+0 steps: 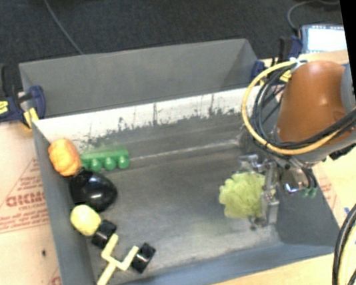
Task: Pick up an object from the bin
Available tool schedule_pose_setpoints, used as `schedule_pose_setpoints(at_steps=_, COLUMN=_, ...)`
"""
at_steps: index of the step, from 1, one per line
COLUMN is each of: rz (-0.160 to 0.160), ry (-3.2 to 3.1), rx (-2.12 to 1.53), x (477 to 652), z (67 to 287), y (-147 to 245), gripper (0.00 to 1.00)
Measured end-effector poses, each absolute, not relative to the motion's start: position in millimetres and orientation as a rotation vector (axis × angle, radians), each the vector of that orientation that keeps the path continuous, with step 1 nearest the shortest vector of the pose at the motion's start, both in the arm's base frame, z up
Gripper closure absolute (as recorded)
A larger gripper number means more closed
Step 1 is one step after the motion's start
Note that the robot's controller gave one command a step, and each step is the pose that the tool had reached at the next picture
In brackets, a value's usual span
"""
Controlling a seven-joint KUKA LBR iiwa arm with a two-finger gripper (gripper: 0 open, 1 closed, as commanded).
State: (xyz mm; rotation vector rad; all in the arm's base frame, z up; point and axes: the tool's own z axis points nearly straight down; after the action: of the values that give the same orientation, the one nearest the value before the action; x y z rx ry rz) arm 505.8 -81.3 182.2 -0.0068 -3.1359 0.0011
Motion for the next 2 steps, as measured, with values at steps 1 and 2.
schedule_pose_setpoints(at_steps=1, rz=0.003, ry=-3.144, rx=-0.003, x=507.6, z=187, y=-81, gripper=0.00)
schedule_pose_setpoints(at_steps=2, rz=0.001, ry=-3.148, rx=-0.077, x=535.8, z=136, y=-84, gripper=0.00)
